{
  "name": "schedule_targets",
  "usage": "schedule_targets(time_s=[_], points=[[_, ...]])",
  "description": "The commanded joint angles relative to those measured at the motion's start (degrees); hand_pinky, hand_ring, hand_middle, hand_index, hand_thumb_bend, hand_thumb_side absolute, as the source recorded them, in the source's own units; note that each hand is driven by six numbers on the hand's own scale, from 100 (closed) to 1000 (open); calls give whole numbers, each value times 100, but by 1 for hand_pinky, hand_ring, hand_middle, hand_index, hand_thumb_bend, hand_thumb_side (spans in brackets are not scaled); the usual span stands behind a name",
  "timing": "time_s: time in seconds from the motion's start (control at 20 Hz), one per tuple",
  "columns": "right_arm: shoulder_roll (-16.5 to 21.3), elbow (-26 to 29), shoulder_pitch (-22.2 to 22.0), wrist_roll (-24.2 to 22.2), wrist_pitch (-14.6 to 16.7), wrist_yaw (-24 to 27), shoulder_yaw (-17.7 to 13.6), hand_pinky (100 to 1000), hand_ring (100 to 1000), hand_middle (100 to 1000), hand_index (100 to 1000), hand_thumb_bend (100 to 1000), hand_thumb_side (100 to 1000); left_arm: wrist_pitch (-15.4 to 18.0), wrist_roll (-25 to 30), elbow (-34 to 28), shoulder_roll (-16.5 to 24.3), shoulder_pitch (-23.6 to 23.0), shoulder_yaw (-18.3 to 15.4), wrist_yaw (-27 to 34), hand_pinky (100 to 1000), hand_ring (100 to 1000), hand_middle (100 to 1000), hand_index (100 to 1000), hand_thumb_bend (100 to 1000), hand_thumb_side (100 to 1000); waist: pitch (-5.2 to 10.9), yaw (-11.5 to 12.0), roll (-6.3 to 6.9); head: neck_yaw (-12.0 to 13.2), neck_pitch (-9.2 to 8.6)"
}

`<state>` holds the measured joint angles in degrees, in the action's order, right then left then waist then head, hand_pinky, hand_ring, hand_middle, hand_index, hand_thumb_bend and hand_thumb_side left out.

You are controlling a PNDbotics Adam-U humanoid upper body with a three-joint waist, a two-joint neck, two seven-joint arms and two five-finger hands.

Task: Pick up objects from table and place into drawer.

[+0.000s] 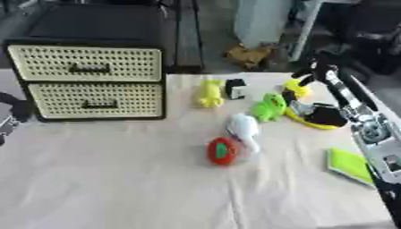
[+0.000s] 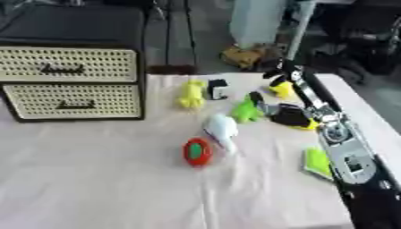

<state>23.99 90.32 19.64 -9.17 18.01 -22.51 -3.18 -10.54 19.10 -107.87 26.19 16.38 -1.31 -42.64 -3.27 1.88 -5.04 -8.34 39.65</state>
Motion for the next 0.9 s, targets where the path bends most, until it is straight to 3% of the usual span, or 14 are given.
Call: schedule_targets(time_s=[0.05, 0.5, 0.75, 0.9], points=[[141, 78, 65, -2, 3, 27, -39, 640, 740, 784, 857, 284, 258, -13, 311, -6, 258, 246, 128, -650, 100, 100, 100, 703, 636, 1000, 62, -16, 26, 14, -25], [136, 71, 62, -28, 14, 44, -11, 640, 740, 785, 858, 279, 264, 227, 1172, 719, 413, 933, 685, -1459, 100, 100, 100, 733, 600, 1000, 78, -48, 24, 44, -24], [112, 66, 70, -54, 27, 59, 21, 640, 740, 785, 857, 277, 264, 324, 1567, 1714, 237, 1446, 994, -1510, 100, 100, 100, 744, 603, 1000, 91, -70, 10, 77, -22], [100, 62, 66, -65, 31, 66, 33, 640, 740, 785, 857, 274, 263, 327, 1490, 2412, 97, 1793, 1105, -1616, 100, 100, 100, 766, 605, 1000, 94, -96, -7, 109, -23]])
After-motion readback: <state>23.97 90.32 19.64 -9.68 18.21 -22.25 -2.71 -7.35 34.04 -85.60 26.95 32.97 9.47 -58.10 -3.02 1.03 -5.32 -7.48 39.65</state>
